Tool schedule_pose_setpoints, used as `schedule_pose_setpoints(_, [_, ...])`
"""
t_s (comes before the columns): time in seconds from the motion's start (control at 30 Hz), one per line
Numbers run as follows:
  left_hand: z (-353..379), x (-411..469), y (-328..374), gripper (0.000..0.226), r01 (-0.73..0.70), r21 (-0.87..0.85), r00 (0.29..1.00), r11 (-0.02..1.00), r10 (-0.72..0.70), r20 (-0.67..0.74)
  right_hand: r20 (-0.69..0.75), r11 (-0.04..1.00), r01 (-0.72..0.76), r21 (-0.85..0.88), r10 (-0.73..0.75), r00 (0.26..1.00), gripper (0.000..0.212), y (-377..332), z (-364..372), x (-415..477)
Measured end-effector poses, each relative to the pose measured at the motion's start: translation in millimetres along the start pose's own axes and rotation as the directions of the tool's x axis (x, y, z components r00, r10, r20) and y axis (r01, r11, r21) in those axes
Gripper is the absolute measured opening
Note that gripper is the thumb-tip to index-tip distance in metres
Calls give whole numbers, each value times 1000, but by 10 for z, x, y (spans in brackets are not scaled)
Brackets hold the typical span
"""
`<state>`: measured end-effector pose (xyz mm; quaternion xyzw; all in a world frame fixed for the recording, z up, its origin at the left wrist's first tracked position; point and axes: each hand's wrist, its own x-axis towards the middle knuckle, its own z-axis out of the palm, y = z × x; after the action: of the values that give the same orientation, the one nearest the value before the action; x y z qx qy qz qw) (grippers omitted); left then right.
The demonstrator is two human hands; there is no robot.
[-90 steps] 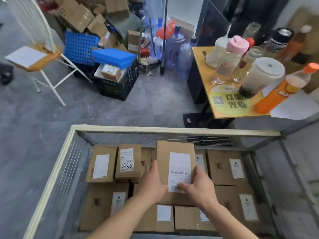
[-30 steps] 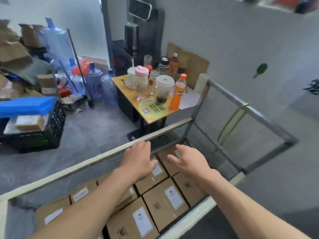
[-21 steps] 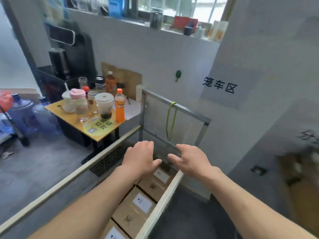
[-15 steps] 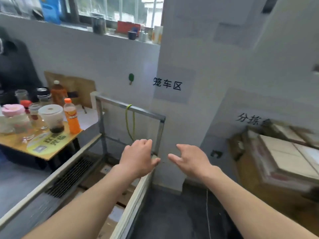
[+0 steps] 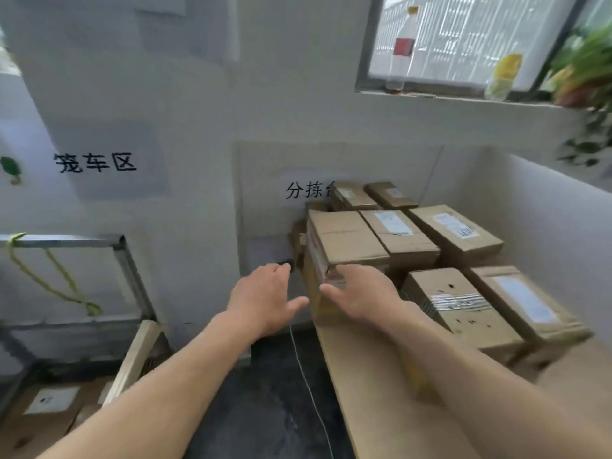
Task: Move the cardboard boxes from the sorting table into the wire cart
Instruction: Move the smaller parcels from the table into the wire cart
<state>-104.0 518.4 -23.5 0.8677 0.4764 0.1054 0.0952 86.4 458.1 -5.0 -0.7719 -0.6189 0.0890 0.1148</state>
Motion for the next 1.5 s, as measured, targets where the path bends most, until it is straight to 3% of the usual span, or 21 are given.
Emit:
schedule_pose_setpoints(0.1, [138, 221, 500, 70, -81, -14, 997, 997, 81, 18, -29, 997, -69, 15, 70, 997, 44, 521, -183, -73])
schedule_pose_setpoints(0.43, [698, 733, 1737, 68, -215, -35, 969, 976, 217, 114, -51, 933, -359, 18, 360, 932, 63, 2041, -370, -333])
schedule_pose_setpoints(0.6, [985, 918, 2123, 64, -225, -33, 960, 974, 227, 163, -22, 903, -429, -18, 428, 903, 55, 2560, -318, -343])
schedule_pose_setpoints(0.83, [1321, 1075, 2444, 47, -146, -64, 959, 987, 157, 237, 9, 868, -492, 68, 492, 870, 44, 3002, -158, -260])
schedule_pose_setpoints(1.1, [1529, 1177, 2519, 47, -85, -124, 950, 989, 118, 289, -39, 851, -517, 95, 522, 852, 42, 3176, 59, -185])
schedule_pose_setpoints(1.33, [1608, 1199, 2526, 52, 40, -248, 949, 968, 41, 313, 25, 804, -526, 277, 541, 841, 35, 3202, 239, -189])
schedule_pose_setpoints(1.5, [1586, 1187, 2539, 34, 137, -449, 948, 883, 14, 318, 28, 789, -533, 304, 552, 833, 44, 3108, 256, -231])
